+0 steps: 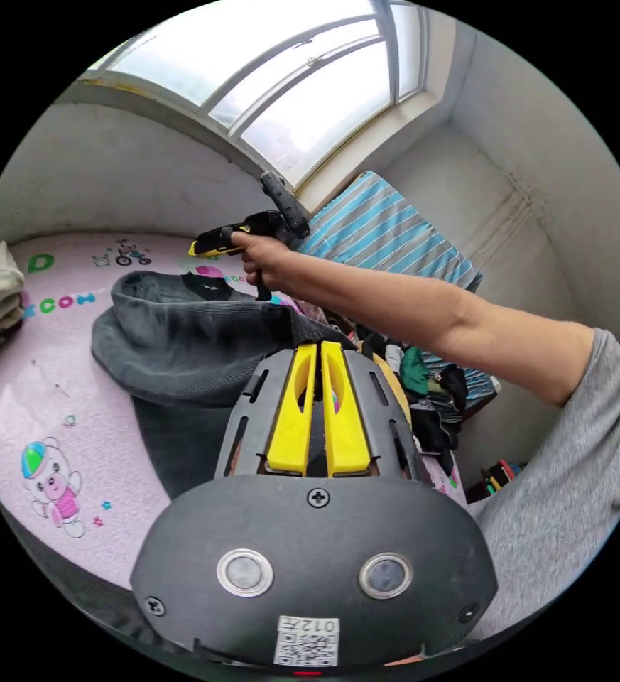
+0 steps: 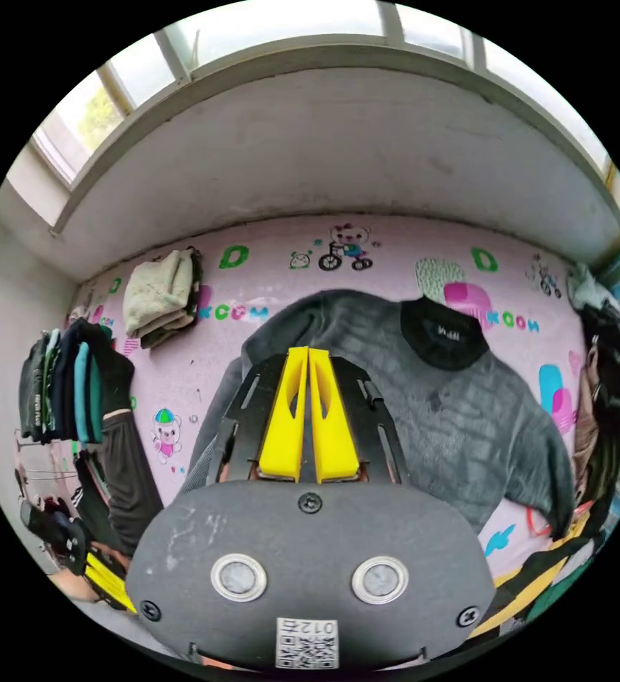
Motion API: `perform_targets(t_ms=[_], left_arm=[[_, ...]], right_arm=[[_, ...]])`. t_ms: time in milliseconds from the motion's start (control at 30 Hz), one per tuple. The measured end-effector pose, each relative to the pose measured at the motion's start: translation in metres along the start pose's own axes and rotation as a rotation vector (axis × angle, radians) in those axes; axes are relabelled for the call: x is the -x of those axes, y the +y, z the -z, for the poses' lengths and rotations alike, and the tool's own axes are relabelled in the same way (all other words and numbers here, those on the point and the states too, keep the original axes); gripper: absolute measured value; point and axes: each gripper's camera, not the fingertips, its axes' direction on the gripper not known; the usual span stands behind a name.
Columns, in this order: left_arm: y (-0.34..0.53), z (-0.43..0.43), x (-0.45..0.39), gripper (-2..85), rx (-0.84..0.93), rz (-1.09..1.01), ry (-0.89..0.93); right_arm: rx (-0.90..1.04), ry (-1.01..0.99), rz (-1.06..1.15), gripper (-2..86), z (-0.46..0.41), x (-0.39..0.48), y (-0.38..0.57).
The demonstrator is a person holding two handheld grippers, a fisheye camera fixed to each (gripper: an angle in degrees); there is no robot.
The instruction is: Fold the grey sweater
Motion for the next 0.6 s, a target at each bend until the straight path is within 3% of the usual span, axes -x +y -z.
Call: perform_targets(t_ms=[200, 267, 367, 500, 600], left_arm=[[-0.035, -0.079, 0.013, 1.2, 0.017, 0.134, 0.047], [-0.047, -0.097, 0.01, 1.2, 0.022, 0.144, 0.012], [-0.069, -0.135, -0.003, 1.2, 0.049, 0.14, -0.028], [-0.09, -0.207, -0.028, 1.6, 0.143, 0.113, -0.112], [-0.09, -0.269, -0.027, 2.1, 0.272, 0.164, -0.089]], right_arm=[[-0.018, -0.44, -0.122, 2.7, -0.002, -0.13, 0.159], [-0.124, -0.647, -0.232, 6.9, 0.003, -0.178, 0.229], [-0.195, -0.796, -0.32, 11.8, 0.0, -0.212, 0.287], [-0.151, -0.875, -0.306, 15.7, -0.016, -0.226, 0.314], [-0.073, -0.739, -0.362, 17.1, -0.051, -0.25, 0.335]])
